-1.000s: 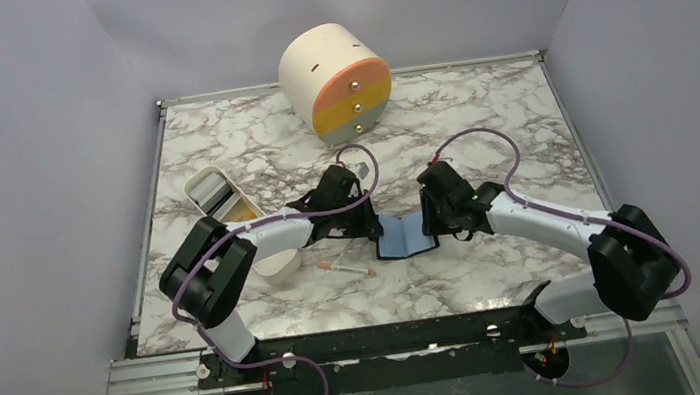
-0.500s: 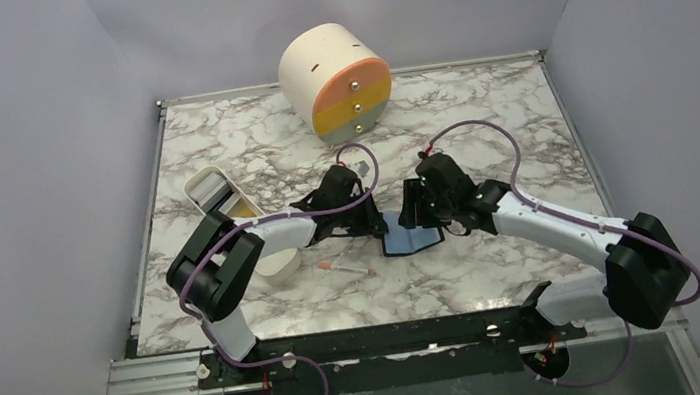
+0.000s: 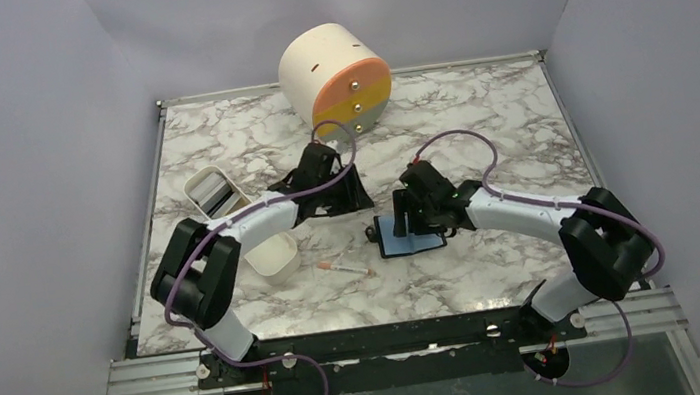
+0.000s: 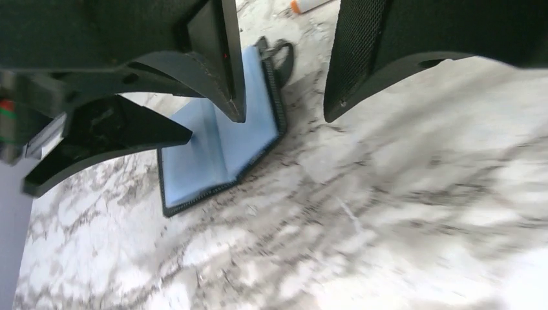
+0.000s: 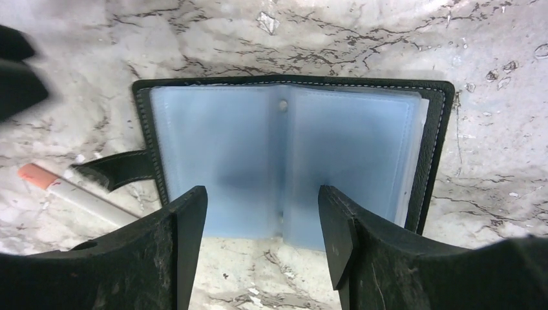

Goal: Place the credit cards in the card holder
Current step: Open the card holder at the center of the board, then pick up the credit card from the storage box.

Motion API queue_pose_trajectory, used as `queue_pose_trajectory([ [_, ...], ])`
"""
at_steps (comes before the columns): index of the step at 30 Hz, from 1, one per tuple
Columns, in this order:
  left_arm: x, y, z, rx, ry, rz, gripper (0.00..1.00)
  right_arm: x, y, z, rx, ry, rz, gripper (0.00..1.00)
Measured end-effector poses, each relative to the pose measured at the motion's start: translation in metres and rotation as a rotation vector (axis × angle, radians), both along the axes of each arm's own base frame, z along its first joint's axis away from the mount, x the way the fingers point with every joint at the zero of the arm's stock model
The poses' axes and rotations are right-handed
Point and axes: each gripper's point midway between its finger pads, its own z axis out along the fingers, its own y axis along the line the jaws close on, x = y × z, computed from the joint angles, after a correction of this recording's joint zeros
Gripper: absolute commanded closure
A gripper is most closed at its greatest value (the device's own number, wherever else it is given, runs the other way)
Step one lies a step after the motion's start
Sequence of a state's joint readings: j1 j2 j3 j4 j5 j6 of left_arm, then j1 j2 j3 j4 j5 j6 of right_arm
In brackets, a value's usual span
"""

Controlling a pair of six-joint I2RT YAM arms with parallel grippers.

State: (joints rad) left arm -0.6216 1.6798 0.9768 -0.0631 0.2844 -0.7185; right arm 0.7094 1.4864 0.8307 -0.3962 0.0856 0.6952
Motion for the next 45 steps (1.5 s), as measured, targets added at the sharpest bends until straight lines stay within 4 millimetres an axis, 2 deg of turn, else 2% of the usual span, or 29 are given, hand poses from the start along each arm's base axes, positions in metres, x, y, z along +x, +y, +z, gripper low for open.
queue_pose_trajectory([
  [4,0.023,0.034,0.022,0.023,-0.052,0.074,0.5,-0.002,-0.001,-0.012,-0.031,0.026,0.0,0.35],
  [11,0.054,0.126,0.058,0.144,-0.184,0.191,0.52,0.0,0.0,-0.015,-0.046,0.024,0.0,0.34],
  [17,0.066,0.198,0.08,0.297,-0.311,0.255,0.51,0.0,0.0,-0.017,-0.05,0.025,0.005,0.34],
  [21,0.065,0.218,0.082,0.423,-0.407,0.219,0.51,0.002,0.002,-0.017,-0.046,0.018,0.018,0.34],
  [26,0.057,0.241,0.071,0.572,-0.511,0.153,0.42,0.005,0.005,-0.018,-0.046,0.009,0.036,0.33],
  [30,0.06,0.259,0.074,0.7,-0.55,0.124,0.37,0.007,0.009,-0.018,-0.044,0.004,0.056,0.33],
  [33,0.061,0.269,0.076,0.763,-0.558,0.121,0.32,0.007,0.011,-0.018,-0.041,0.001,0.077,0.33],
  [36,0.058,0.284,0.074,0.834,-0.538,0.12,0.36,0.007,0.013,-0.018,-0.036,0.0,0.099,0.33],
  [40,0.051,0.304,0.069,0.916,-0.498,0.101,0.36,0.009,0.018,-0.017,-0.02,-0.014,0.123,0.33],
  [45,0.045,0.313,0.066,0.98,-0.479,0.037,0.32,0.01,0.023,-0.015,0.002,-0.029,0.15,0.33],
])
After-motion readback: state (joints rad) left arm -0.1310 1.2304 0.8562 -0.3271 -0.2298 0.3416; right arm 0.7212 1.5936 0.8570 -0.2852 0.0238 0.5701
